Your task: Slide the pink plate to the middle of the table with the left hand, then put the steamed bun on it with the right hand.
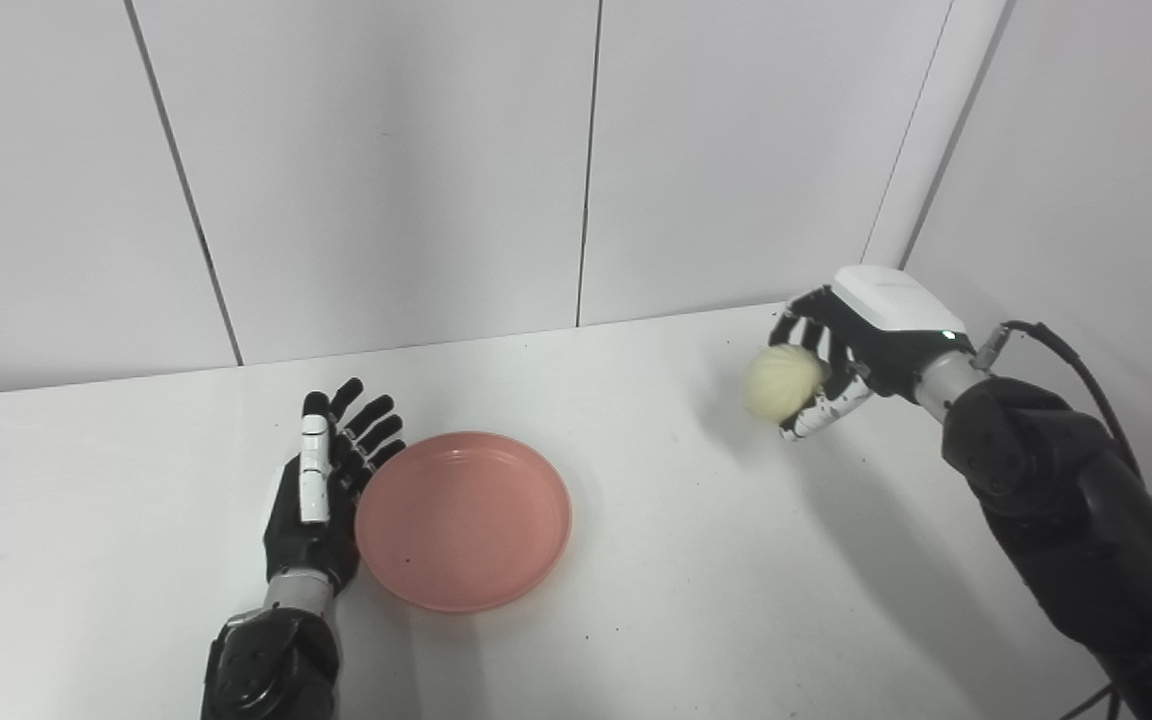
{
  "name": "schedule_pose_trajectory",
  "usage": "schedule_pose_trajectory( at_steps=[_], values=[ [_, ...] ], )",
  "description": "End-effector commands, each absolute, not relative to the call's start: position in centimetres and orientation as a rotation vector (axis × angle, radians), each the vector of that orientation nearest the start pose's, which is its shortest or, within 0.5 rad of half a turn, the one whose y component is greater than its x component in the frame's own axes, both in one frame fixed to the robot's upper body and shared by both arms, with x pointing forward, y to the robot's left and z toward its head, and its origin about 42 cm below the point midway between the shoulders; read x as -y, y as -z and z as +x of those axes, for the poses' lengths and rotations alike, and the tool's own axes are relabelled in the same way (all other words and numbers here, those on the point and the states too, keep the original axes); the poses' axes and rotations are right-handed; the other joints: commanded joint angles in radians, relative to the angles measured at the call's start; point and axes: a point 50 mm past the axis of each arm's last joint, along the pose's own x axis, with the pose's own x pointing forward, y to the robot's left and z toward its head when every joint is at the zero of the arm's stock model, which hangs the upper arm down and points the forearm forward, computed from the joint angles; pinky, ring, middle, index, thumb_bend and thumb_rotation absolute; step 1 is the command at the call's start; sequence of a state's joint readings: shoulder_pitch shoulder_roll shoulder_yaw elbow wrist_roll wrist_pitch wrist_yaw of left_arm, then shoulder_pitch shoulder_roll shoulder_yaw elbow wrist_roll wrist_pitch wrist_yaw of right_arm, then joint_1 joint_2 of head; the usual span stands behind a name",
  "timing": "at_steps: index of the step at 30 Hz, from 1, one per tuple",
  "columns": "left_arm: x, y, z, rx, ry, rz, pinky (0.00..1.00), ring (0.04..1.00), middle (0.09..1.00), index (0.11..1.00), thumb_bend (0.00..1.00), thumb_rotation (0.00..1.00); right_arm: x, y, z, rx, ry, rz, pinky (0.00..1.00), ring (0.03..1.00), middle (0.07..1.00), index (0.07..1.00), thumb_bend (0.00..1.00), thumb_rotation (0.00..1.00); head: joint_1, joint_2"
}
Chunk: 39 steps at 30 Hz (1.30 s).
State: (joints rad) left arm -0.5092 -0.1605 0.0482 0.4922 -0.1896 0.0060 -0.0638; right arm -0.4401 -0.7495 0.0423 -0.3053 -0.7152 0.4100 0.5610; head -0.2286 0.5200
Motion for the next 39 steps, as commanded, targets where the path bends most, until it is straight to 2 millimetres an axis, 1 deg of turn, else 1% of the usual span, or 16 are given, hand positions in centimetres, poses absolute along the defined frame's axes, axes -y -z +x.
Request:
schedule_pose_trajectory(
  at_steps=[1, 6, 8, 11, 14, 18, 21, 22, 23, 25, 29, 32, 34, 35, 36, 39],
  values=[
    [-8.8, -12.8, 42.3, -0.076, 0.224, -0.326, 0.80, 0.821, 0.827, 0.874, 0.66, 0.93, 35.3, -37.0, 36.3, 0.104, 0.032, -1.368, 0.21, 0.282, 0.453, 0.505, 0.53, 0.00, 0.018, 0.000],
    [-7.7, -12.8, 42.2, -0.076, 0.227, -0.329, 0.78, 0.812, 0.820, 0.878, 0.66, 0.94, 34.2, -37.1, 36.7, 0.154, -0.001, -1.326, 0.21, 0.274, 0.476, 0.486, 0.53, 0.00, 0.080, 0.004],
    [-7.3, -12.7, 42.1, -0.073, 0.231, -0.324, 0.78, 0.816, 0.827, 0.876, 0.65, 0.95, 34.0, -36.6, 37.1, 0.181, -0.012, -1.309, 0.22, 0.287, 0.437, 0.521, 0.52, 0.00, 0.099, 0.006],
    [-6.6, -12.6, 42.0, -0.071, 0.236, -0.317, 0.79, 0.818, 0.828, 0.869, 0.63, 0.96, 33.5, -36.3, 37.5, 0.206, -0.029, -1.303, 0.22, 0.286, 0.435, 0.532, 0.52, 0.00, 0.139, 0.008],
    [-6.1, -12.5, 42.1, -0.068, 0.244, -0.313, 0.80, 0.817, 0.824, 0.869, 0.64, 0.97, 32.5, -36.1, 37.8, 0.233, -0.058, -1.297, 0.22, 0.293, 0.469, 0.505, 0.53, 0.00, 0.156, 0.008],
    [-5.4, -12.2, 42.0, -0.070, 0.245, -0.315, 0.82, 0.815, 0.816, 0.877, 0.63, 0.96, 29.9, -35.8, 38.1, 0.268, -0.099, -1.262, 0.21, 0.276, 0.445, 0.524, 0.53, 0.00, 0.189, 0.008],
    [-5.1, -12.1, 42.0, -0.069, 0.245, -0.324, 0.82, 0.809, 0.808, 0.875, 0.62, 0.95, 28.5, -35.4, 38.1, 0.282, -0.126, -1.239, 0.19, 0.263, 0.438, 0.528, 0.53, 0.00, 0.204, 0.008],
    [-5.0, -12.1, 42.0, -0.067, 0.247, -0.321, 0.82, 0.806, 0.805, 0.875, 0.62, 0.95, 28.0, -35.3, 38.1, 0.290, -0.137, -1.236, 0.19, 0.268, 0.435, 0.528, 0.52, 0.00, 0.221, 0.007],
    [-4.9, -12.1, 42.0, -0.065, 0.248, -0.319, 0.82, 0.805, 0.806, 0.876, 0.62, 0.95, 27.7, -35.2, 38.1, 0.296, -0.144, -1.235, 0.20, 0.280, 0.433, 0.528, 0.52, 0.00, 0.221, 0.007],
    [-4.8, -12.1, 41.9, -0.067, 0.248, -0.313, 0.81, 0.802, 0.807, 0.874, 0.62, 0.95, 26.2, -34.7, 37.9, 0.306, -0.180, -1.219, 0.23, 0.312, 0.436, 0.526, 0.52, 0.00, 0.245, 0.011],
    [-4.6, -12.0, 41.8, -0.061, 0.252, -0.298, 0.80, 0.802, 0.811, 0.871, 0.62, 0.95, 24.1, -33.8, 37.8, 0.321, -0.230, -1.209, 0.22, 0.296, 0.425, 0.530, 0.52, 0.00, 0.261, 0.013],
    [-4.6, -11.8, 41.8, -0.056, 0.253, -0.299, 0.79, 0.806, 0.815, 0.873, 0.62, 0.95, 23.1, -33.4, 37.7, 0.326, -0.257, -1.216, 0.29, 0.370, 0.442, 0.522, 0.53, 0.00, 0.268, 0.011],
    [-4.6, -11.7, 41.8, -0.057, 0.251, -0.302, 0.79, 0.803, 0.813, 0.869, 0.63, 0.94, 22.3, -33.0, 37.6, 0.345, -0.273, -1.231, 0.31, 0.379, 0.447, 0.517, 0.53, 0.00, 0.270, 0.010],
    [-4.7, -11.7, 41.8, -0.057, 0.251, -0.302, 0.78, 0.801, 0.813, 0.867, 0.63, 0.94, 21.9, -32.7, 37.7, 0.352, -0.282, -1.234, 0.31, 0.383, 0.449, 0.515, 0.53, 0.00, 0.270, 0.008],
    [-4.7, -11.7, 41.8, -0.057, 0.251, -0.302, 0.78, 0.800, 0.813, 0.868, 0.63, 0.94, 21.6, -32.4, 37.7, 0.356, -0.287, -1.235, 0.29, 0.364, 0.441, 0.515, 0.53, 0.00, 0.270, 0.008],
    [-4.9, -11.6, 41.8, -0.053, 0.252, -0.294, 0.79, 0.800, 0.814, 0.871, 0.63, 0.95, 20.9, -31.5, 37.9, 0.356, -0.318, -1.214, 0.27, 0.351, 0.430, 0.516, 0.53, 0.00, 0.265, 0.007]
  ],
)
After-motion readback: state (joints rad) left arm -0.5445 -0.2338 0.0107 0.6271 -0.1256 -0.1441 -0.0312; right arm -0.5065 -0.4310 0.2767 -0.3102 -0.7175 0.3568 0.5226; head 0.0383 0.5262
